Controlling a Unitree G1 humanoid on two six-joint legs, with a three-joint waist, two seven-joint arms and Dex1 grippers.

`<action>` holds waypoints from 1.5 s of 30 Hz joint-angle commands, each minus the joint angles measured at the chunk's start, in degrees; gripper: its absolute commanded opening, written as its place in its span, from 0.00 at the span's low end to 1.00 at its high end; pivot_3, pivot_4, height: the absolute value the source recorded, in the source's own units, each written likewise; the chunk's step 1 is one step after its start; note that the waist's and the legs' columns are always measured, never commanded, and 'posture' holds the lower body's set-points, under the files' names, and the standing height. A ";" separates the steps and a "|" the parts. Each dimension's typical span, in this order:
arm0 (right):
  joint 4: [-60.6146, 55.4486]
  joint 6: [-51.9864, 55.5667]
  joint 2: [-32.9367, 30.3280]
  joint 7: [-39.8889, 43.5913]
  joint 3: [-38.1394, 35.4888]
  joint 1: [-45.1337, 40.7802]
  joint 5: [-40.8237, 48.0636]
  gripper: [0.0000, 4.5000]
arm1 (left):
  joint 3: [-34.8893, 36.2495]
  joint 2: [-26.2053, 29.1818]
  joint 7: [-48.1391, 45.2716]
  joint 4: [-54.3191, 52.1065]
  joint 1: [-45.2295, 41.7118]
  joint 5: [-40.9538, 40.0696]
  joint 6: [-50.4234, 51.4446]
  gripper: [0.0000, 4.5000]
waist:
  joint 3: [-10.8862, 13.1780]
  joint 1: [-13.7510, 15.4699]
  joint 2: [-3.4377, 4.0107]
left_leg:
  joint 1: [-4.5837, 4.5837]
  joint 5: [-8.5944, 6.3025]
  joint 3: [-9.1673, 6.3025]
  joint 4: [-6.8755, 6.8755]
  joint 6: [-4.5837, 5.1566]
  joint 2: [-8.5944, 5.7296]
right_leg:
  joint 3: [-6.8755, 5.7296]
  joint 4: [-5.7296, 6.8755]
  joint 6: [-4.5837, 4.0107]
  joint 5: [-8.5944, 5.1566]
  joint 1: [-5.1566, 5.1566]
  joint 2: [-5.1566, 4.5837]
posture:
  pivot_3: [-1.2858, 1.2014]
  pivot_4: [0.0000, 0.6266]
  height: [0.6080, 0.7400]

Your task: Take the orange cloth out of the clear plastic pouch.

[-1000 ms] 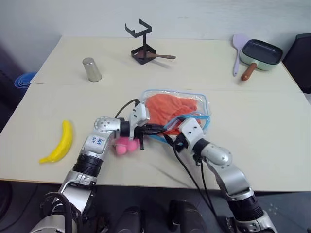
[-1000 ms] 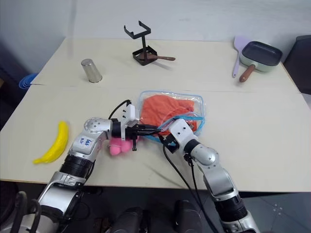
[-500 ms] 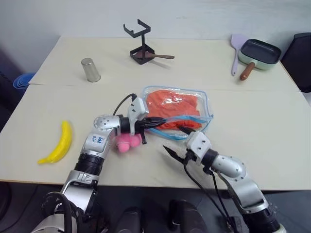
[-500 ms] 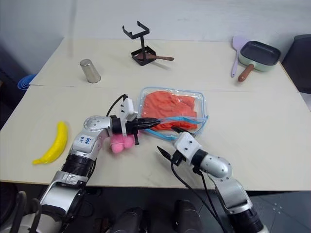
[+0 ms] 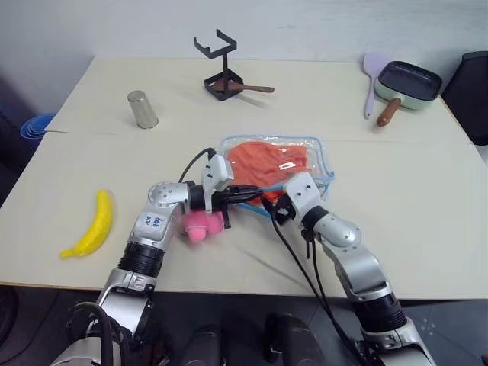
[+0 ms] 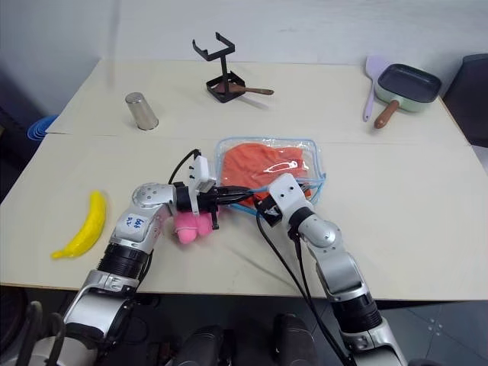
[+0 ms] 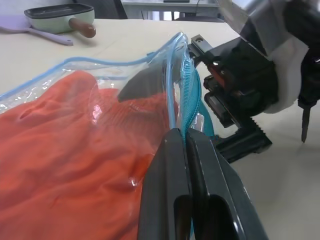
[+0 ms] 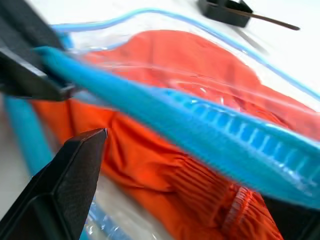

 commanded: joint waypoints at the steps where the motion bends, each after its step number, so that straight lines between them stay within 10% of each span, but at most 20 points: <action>1: 1.15 -3.25 -3.88 2.80 4.54 -2.36 -5.42 1.00 | -0.40 -0.41 -0.86 -0.62 0.19 -0.56 -1.44 0.00 | 0.00 -0.03 0.00 | 0.00 0.00 0.00 0.00 0.00 -0.01 | 0.01 0.00 0.00 0.00 0.00 0.00 | 0.52 0.24 1.00; 21: 0.67 7.45 -7.20 21.32 10.00 -7.49 -3.92 1.00 | 0.20 -0.64 -0.58 3.82 -1.96 -0.28 -4.34 0.00 | -0.02 -0.10 -0.02 | 0.02 0.00 -0.01 0.00 0.00 0.03 | -0.03 -0.01 0.00 0.00 0.01 0.02 | 0.52 0.24 1.00; 34: 16.15 4.42 0.72 11.63 7.47 -13.16 -6.62 1.00 | -0.07 -2.07 -0.69 2.85 -1.30 -0.96 -4.18 0.00 | -0.07 -0.33 -0.08 | 0.10 0.01 0.02 0.05 -0.02 0.02 | 0.02 0.14 0.00 0.00 0.03 -0.02 | 0.52 0.24 1.00; 45: 9.89 3.98 -3.92 15.75 6.92 -10.64 -6.07 0.20 | 0.73 -2.23 0.56 2.92 -1.17 -0.57 -3.88 0.00 | -0.08 0.22 -0.08 | 0.06 0.03 -0.05 0.10 0.03 -0.08 | -0.01 0.17 0.00 0.00 0.05 -0.15 | 0.52 0.24 1.00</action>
